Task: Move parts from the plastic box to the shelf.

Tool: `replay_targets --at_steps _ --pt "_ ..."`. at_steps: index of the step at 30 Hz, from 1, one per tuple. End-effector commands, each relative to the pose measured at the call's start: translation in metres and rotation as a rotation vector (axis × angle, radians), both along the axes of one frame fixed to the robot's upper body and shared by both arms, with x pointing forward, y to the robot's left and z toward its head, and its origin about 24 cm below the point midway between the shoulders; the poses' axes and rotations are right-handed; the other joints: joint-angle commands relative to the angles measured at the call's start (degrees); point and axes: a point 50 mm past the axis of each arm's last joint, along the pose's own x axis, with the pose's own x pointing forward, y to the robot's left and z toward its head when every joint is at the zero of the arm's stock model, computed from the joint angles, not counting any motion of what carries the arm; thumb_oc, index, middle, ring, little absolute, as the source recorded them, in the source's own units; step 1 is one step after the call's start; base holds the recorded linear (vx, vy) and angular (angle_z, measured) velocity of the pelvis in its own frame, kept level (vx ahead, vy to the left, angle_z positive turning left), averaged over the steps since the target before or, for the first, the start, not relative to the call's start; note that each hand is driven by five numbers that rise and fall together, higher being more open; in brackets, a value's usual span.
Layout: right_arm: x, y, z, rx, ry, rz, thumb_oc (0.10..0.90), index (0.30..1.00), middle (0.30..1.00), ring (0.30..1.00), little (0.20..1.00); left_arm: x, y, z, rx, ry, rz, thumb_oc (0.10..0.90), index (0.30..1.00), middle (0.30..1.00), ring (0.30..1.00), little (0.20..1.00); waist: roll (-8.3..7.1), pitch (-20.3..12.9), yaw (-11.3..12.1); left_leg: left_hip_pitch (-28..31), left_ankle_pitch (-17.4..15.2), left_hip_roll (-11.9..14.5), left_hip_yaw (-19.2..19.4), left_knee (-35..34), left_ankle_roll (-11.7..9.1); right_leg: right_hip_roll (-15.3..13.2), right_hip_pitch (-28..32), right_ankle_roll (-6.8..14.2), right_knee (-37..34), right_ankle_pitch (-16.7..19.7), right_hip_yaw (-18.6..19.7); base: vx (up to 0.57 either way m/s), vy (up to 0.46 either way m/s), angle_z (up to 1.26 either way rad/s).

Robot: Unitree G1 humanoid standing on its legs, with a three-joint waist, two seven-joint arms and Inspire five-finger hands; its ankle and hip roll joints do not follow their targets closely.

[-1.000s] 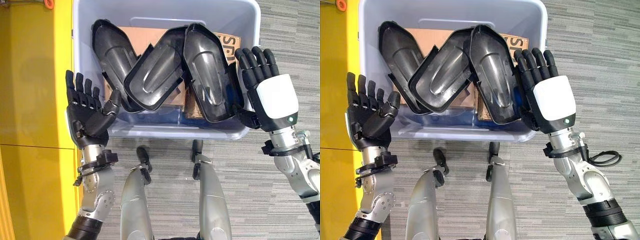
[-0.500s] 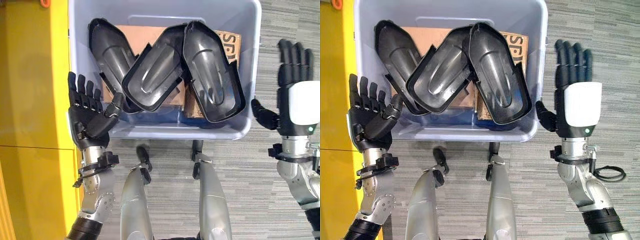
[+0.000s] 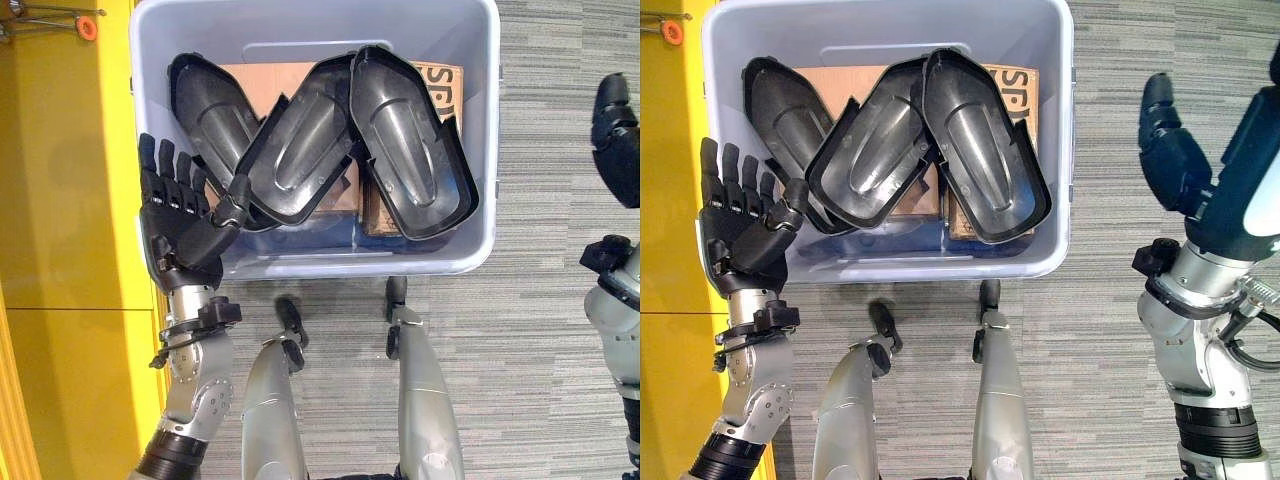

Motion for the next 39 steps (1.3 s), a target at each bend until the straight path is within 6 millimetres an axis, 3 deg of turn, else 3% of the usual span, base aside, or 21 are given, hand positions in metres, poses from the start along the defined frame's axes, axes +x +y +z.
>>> replay_targets --at_steps 1,7,10,11,13,14,15,17,23,25,27,30,31,32,34,35,36,37,38,39 --pt "-0.019 0.011 0.027 -0.192 -0.104 -0.034 0.900 1.000 1.000 1.000 1.000 -0.020 0.009 0.040 0.018 -0.246 0.018 0.900 1.000 1.000 1.000 1.000 1.06 -0.88 -0.78 2.15 -2.75 -3.28 -2.01 -2.55 0.12 3.21 5.51 0.90 1.94 -8.35 -4.29 0.01 -0.030 0.00" --pt "-0.007 0.007 0.007 -0.337 0.156 -0.105 0.900 1.000 1.000 1.000 1.000 -0.022 0.018 0.037 0.063 -0.233 0.010 0.900 1.000 1.000 1.000 1.000 -0.38 -0.88 -0.71 0.33 -2.43 -2.78 -2.25 -2.05 0.04 3.23 4.73 1.25 1.02 -7.25 -5.17 -0.01 -0.069 0.03" --pt "-0.005 0.005 0.002 -0.342 0.182 -0.107 0.900 1.000 1.000 1.000 1.000 -0.023 0.019 0.035 0.079 -0.229 0.009 0.900 1.000 1.000 1.000 1.000 -1.08 -0.88 -0.66 -1.11 -2.24 -2.39 -2.29 -1.65 -0.07 3.28 3.70 1.26 0.88 -6.74 -5.79 0.00 -0.066 0.02" --pt "-0.004 0.005 -0.001 -0.345 0.196 -0.102 0.900 1.000 1.000 1.000 1.000 -0.024 0.019 0.033 0.085 -0.217 0.007 0.900 1.000 1.000 1.000 1.000 -1.12 -0.88 -0.51 -0.44 -3.62 -2.29 -2.85 -1.24 -0.50 3.25 4.37 1.72 1.50 -7.90 -5.79 -0.01 -0.050 0.01" --pt "-0.003 0.004 -0.001 -0.331 0.198 -0.097 0.900 1.000 1.000 1.000 1.000 -0.024 0.018 0.035 0.095 -0.222 0.008 0.900 1.000 1.000 1.000 1.000 -1.38 -0.88 -0.55 -2.40 -2.15 -2.04 -2.21 -1.33 -0.19 3.19 2.51 1.21 1.38 -6.69 -6.40 0.00 -0.019 0.01" --pt "-0.003 0.004 -0.003 -0.328 0.210 -0.095 0.900 1.000 1.000 1.000 1.000 -0.024 0.018 0.033 0.096 -0.211 0.008 0.900 1.000 1.000 1.000 1.000 -1.32 -0.88 -0.46 -1.46 -3.55 -2.13 -2.86 -0.99 -0.59 3.23 3.39 1.68 1.94 -7.87 -6.20 0.00 -0.028 0.04" --pt "-0.003 0.002 -0.002 -0.320 0.206 -0.099 0.900 1.000 1.000 1.000 1.000 -0.024 0.019 0.034 0.097 -0.216 0.010 0.900 1.000 1.000 1.000 1.000 -1.54 -0.88 -0.58 -3.01 -2.11 -1.88 -2.22 -1.17 -0.24 3.12 1.91 1.19 1.63 -6.66 -6.62 0.00 0.000 0.00" --pt "-0.002 0.002 -0.004 -0.313 0.225 -0.093 0.900 1.000 1.000 1.000 1.000 -0.025 0.020 0.032 0.100 -0.206 0.010 0.900 1.000 1.000 1.000 1.000 -1.49 -0.88 -0.53 -2.61 -3.41 -1.95 -2.82 -0.72 -0.76 3.16 2.38 1.63 2.12 -7.72 -6.58 0.02 0.006 0.00" --pt "0.000 0.002 -0.008 -0.287 0.256 -0.054 0.900 1.000 1.000 1.000 1.000 -0.025 0.020 0.031 0.082 -0.214 -0.004 0.900 1.000 1.000 1.000 1.000 -1.46 -0.88 -0.77 -2.94 -3.03 -1.58 -2.44 -1.33 -1.28 3.13 1.75 1.77 1.55 -7.56 -6.75 -0.01 0.028 0.00" --pt "0.001 0.003 -0.005 -0.299 0.251 -0.032 0.900 1.000 1.000 1.000 1.000 -0.026 0.020 0.034 0.066 -0.253 -0.023 0.900 1.000 1.000 1.000 1.000 -1.98 -0.88 -0.74 -4.57 -2.26 -2.95 -3.64 -0.59 -0.95 3.28 1.15 1.25 -1.69 -4.87 -5.92 -0.12 0.125 0.00" --pt "0.004 0.010 -0.002 -0.361 0.237 0.016 0.900 1.000 1.000 1.000 1.000 -0.029 0.019 0.033 0.048 -0.274 -0.028 0.900 1.000 1.000 1.000 1.000 -2.73 -0.88 0.26 -6.55 -4.91 -6.92 -9.01 2.73 0.01 3.74 1.63 1.86 -5.30 -2.53 -2.34 -0.14 0.298 -0.28" --pt "0.010 0.020 0.002 -0.382 0.240 0.069 0.900 1.000 1.000 1.000 1.000 -0.026 0.017 0.033 0.067 -0.260 -0.044 0.900 1.000 1.000 1.000 1.000 -3.65 -0.88 1.05 -7.08 -6.14 -6.75 -9.26 3.77 0.75 2.58 1.59 2.96 -6.93 -0.74 -2.28 -0.06 0.194 -0.69" --pt "0.015 0.031 0.007 -0.383 0.254 0.151 0.900 1.000 1.000 1.000 1.000 -0.024 0.017 0.033 0.069 -0.233 -0.033 0.900 1.000 1.000 1.000 1.000 -5.18 -0.88 2.36 -6.98 -6.77 -4.69 -8.28 4.58 0.52 0.32 1.77 4.37 -8.20 1.35 -5.70 -0.01 0.292 -0.66" --pt "0.018 0.043 0.007 -0.418 0.257 0.213 0.900 1.000 1.000 1.000 1.000 -0.025 0.020 0.029 0.069 -0.206 -0.001 0.900 1.000 1.000 1.000 1.000 -6.20 -0.88 4.72 -4.96 -8.10 -0.79 -6.72 4.92 -0.56 -2.40 3.91 5.67 -7.12 0.75 -11.78 -0.04 0.250 -0.47" --pt "0.020 0.052 0.012 -0.451 0.241 0.261 0.900 1.000 1.000 1.000 1.000 -0.024 0.023 0.028 0.082 -0.201 0.034 0.900 1.000 1.000 1.000 1.000 -7.04 -0.88 7.22 -4.31 -6.38 2.66 -5.27 3.67 -0.80 -4.40 5.29 6.02 -4.31 0.03 -16.93 -0.13 0.101 -1.17" --pt "0.020 0.054 0.013 -0.447 0.244 0.272 0.900 1.000 1.000 1.000 1.000 -0.024 0.023 0.028 0.087 -0.197 0.037 0.900 1.000 1.000 1.000 1.000 -7.01 -0.88 7.59 -4.32 -6.19 2.76 -5.59 3.49 -0.52 -4.10 5.24 5.91 -2.26 -0.82 -16.40 -0.17 0.008 -1.85" --pt "0.023 0.057 0.015 -0.422 0.260 0.296 0.900 1.000 1.000 1.000 1.000 -0.021 0.024 0.028 0.107 -0.184 0.034 0.900 1.000 1.000 1.000 1.000 -6.64 -0.88 9.05 -4.53 -5.03 2.67 -7.10 2.59 0.99 -2.76 4.95 5.03 7.35 -5.80 -14.55 -0.09 -0.036 -1.51" --pt "0.023 0.058 0.015 -0.420 0.263 0.301 0.900 1.000 1.000 1.000 1.000 -0.020 0.024 0.028 0.110 -0.182 0.034 0.900 1.000 1.000 1.000 1.000 -6.61 -0.88 9.20 -4.56 -4.90 2.59 -7.33 2.50 1.21 -2.62 4.77 4.83 9.00 -6.90 -14.26 -0.17 -0.089 -1.18" --pt "0.023 0.054 0.014 -0.400 0.266 0.300 0.900 1.000 1.000 1.000 1.000 -0.021 0.024 0.024 0.123 -0.176 0.020 0.900 1.000 1.000 1.000 1.000 -5.82 -0.88 11.28 -3.99 -2.14 1.80 -8.64 0.24 2.77 -0.77 5.95 1.85 20.24 -15.08 -14.43 -0.12 -0.095 -0.42" --pt "0.022 0.051 0.012 -0.399 0.266 0.300 0.900 1.000 1.000 1.000 1.000 -0.022 0.025 0.020 0.121 -0.170 0.017 0.900 1.000 1.000 1.000 1.000 -5.72 -0.88 11.38 -3.61 -1.28 1.05 -9.00 -0.98 3.06 0.57 6.71 1.48 23.11 -15.72 -13.62 -0.13 -0.280 0.10"
